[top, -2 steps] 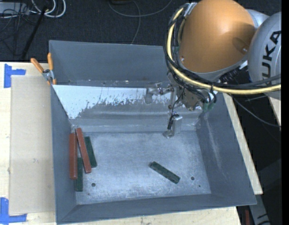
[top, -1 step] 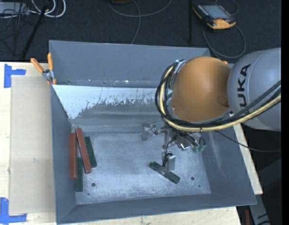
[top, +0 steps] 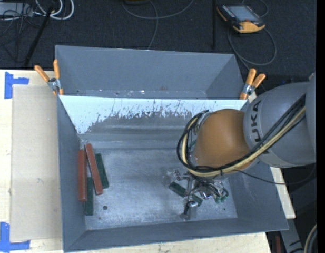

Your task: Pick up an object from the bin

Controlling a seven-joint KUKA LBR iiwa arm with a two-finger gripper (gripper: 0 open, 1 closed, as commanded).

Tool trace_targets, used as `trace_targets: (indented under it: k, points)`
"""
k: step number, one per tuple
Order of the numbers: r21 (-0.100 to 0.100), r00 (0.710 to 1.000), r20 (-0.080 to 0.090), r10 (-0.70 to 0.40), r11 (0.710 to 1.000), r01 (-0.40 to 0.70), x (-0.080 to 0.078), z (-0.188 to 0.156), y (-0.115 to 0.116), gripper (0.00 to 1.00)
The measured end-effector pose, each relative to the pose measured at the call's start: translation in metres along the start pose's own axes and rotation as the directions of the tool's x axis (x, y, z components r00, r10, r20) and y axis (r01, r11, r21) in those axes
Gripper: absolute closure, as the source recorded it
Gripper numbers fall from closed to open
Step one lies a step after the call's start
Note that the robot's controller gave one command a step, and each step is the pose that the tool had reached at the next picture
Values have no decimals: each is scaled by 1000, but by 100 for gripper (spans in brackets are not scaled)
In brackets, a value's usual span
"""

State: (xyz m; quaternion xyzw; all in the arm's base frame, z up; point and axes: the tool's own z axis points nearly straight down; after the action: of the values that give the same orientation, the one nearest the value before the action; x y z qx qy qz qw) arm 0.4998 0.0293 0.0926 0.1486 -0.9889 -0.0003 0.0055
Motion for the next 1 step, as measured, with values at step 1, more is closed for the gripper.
trace_targets:
  k: [1]
  points:
    - [5,994,10,-108,994,108,-20,24,-69,0]
